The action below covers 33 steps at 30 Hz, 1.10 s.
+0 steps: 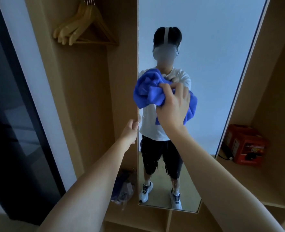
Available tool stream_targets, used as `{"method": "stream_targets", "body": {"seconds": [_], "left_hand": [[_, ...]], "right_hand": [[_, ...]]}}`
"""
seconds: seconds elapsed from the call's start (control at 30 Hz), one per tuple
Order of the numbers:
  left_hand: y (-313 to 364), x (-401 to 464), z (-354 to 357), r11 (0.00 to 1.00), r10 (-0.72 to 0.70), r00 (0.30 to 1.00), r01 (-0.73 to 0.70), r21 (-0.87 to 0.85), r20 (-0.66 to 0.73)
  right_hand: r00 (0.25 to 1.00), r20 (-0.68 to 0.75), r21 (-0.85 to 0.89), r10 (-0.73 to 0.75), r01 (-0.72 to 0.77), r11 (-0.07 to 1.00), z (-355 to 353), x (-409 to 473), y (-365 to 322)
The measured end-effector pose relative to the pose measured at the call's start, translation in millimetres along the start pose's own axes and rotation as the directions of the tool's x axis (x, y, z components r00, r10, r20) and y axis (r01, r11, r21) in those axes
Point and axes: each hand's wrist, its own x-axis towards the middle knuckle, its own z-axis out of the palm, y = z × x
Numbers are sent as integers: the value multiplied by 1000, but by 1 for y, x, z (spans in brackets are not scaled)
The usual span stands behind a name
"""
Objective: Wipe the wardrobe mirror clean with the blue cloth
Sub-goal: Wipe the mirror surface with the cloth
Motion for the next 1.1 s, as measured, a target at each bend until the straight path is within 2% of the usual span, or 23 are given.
{"method": "stream_targets", "body": {"seconds": [0.1,0.17,0.27,0.4,0.47,0.53,0.63,0.73,0.77,0.83,0.97,1.03,1.1], "left_hand": [[1,-1,3,999,1,1000,-1,-32,-12],[1,-3,4,996,12,1000,-13,-91,-10],[-2,-1,3,999,18,1000,-19,-40,-20],[-3,-1,2,999,18,999,-17,39,-38],[-3,-2,2,1000,12,1000,-11,21,-28],[-3,-4,1,999,-1,1000,1,-41,-8],[-6,-3,3,991,3,999,3,-137,42],[-5,-4,4,995,-2,1000,4,-98,19],[-6,-4,5,997,-4,1000,5,-80,12],[-7,-5,6,997,-14,1000,15,-75,15],[-17,-3,9,998,-35,999,34,-56,-21],[-21,-4,9,998,-59,998,58,-35,-33],[-22,-5,10,997,-72,997,71,-31,-31]], "right_hand": [[952,233,-166,-198,240,956,15,-18,12],[901,363,-202,-240,327,923,24,-55,27],[848,490,-184,-202,327,927,18,-120,47],[754,653,-196,-72,260,946,3,-168,66],[775,631,-187,-30,190,964,0,-160,64],[830,556,-145,-27,129,981,-3,-140,54],[937,349,-39,10,4,999,-8,-94,36],[987,157,0,27,-27,1000,-10,-52,26],[988,151,-28,14,-10,1000,-9,-44,27],[970,239,-100,-29,54,993,-4,-46,34],[855,512,-150,-81,181,972,2,-122,73],[723,690,-163,-22,185,969,-4,-165,89],[543,837,-209,70,199,958,-12,-190,100]]}}
